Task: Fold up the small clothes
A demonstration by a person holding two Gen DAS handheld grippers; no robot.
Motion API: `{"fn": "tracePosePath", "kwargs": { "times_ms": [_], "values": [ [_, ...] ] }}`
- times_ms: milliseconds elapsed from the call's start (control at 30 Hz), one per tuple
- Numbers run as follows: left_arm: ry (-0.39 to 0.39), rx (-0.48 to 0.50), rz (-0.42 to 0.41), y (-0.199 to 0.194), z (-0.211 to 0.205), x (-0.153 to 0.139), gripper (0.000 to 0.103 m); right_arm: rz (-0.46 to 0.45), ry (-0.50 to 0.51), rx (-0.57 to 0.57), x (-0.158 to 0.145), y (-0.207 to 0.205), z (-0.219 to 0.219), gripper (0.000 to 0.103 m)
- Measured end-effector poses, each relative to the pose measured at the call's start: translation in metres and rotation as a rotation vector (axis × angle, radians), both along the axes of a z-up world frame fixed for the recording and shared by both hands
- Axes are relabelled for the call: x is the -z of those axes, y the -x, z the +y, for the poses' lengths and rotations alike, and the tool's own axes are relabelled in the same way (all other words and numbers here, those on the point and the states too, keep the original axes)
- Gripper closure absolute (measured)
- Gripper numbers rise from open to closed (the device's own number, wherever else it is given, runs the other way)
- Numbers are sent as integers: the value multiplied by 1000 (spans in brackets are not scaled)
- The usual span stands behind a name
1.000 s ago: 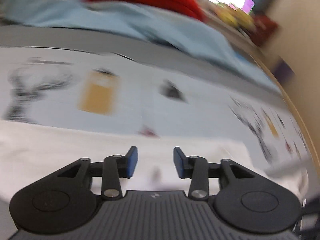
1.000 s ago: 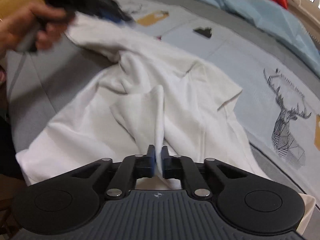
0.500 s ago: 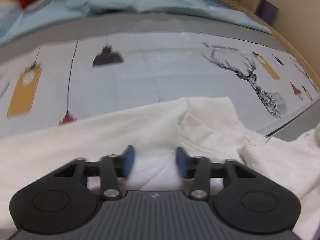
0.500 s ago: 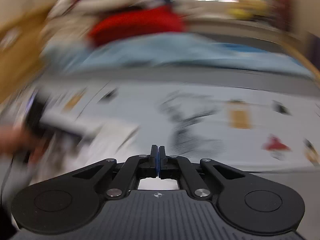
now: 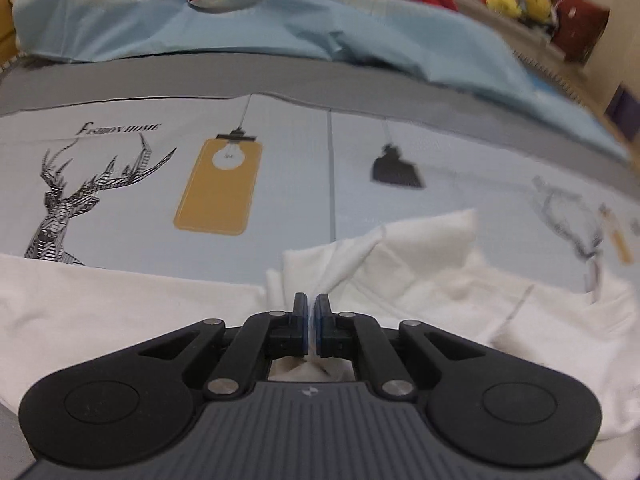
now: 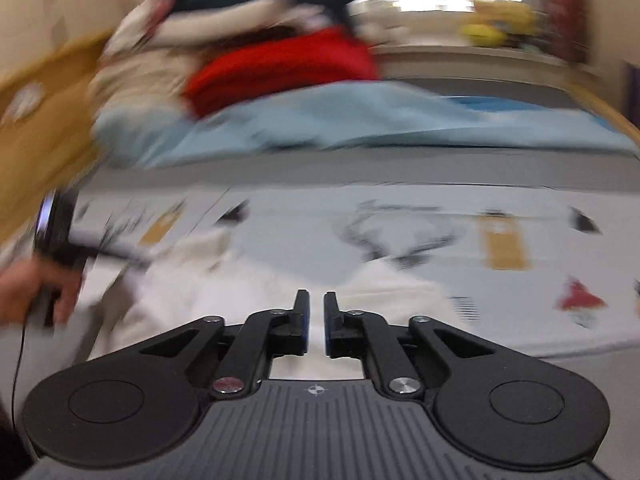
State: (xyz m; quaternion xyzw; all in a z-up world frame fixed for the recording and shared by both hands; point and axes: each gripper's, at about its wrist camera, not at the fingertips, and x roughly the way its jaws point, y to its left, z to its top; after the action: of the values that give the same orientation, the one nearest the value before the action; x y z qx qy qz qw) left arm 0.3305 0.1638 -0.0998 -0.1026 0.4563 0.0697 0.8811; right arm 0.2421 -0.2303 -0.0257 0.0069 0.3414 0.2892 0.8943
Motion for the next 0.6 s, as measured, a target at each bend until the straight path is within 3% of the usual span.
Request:
{"fn": "tracePosePath", "kwargs": {
  "times_ms": [133, 200, 367, 400, 467, 500, 600],
  "values": [
    [18, -27, -52, 17, 2, -39, 94, -1, 75, -101, 9, 5, 67, 69],
    [52, -50, -36, 32, 2, -54, 94, 15, 112, -141, 18, 5, 103, 63],
    [69, -59, -32, 77, -13, -79, 92, -20, 320, -227, 52, 15, 176, 59],
    [63, -59, -43, 86, -15, -80, 87, -37, 373, -225, 60, 16, 185, 61],
    [43, -63, -40, 99, -17, -75, 86, -40, 451, -178, 71, 12, 188, 79],
    [29, -62, -37, 102, -16, -70, 86, -14, 440, -144, 69, 6, 182, 93],
    [-34, -67, 13, 95, -9, -54, 86, -2, 331, -69, 45, -7, 139, 98]
  ]
}}
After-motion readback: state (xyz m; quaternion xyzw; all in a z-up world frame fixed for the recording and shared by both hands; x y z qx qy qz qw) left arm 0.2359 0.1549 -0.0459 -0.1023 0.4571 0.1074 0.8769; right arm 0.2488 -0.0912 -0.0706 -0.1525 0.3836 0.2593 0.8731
